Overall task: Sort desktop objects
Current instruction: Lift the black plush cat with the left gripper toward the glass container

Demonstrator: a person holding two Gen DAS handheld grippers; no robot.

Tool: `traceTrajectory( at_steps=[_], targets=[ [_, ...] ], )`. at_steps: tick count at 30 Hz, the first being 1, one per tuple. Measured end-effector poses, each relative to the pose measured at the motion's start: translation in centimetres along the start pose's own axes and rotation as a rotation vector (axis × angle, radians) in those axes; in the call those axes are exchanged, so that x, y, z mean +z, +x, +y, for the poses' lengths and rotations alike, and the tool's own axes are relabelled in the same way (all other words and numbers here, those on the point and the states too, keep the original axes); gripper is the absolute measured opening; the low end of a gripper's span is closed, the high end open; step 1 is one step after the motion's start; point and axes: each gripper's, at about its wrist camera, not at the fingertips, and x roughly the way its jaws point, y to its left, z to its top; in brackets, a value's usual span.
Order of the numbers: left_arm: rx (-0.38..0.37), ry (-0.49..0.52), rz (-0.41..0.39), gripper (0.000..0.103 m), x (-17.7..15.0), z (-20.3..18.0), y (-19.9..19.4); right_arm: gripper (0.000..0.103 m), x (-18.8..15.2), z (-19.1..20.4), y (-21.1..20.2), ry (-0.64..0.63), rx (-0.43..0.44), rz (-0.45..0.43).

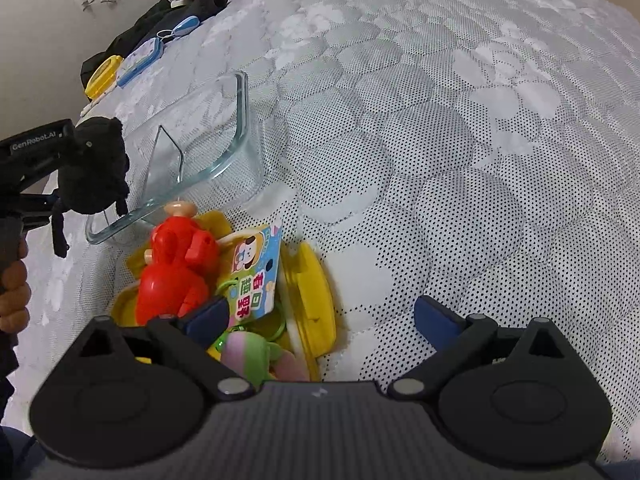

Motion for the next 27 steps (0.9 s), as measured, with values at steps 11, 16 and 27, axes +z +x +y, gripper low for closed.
traceTrajectory(
  at_steps=[11, 16, 27],
  targets=[
    [-0.007, 0.02, -0.021, 0.078, 1.4, -0.4, -0.7, 0.1, 0.0, 0.1, 0.0, -0.008, 0.004, 0.009],
    [-0.036, -0.027, -0.026, 0.078, 1.4, 0.0, -2.5, 0.1, 0.0, 0.1, 0.1, -0.007, 0.004, 0.012],
    [-0.032, -0.021, 0.065, 0.06, 1.7, -1.3, -0.4, 0.1, 0.0, 0.2, 0.1, -0.004, 0.022, 0.017]
  ],
)
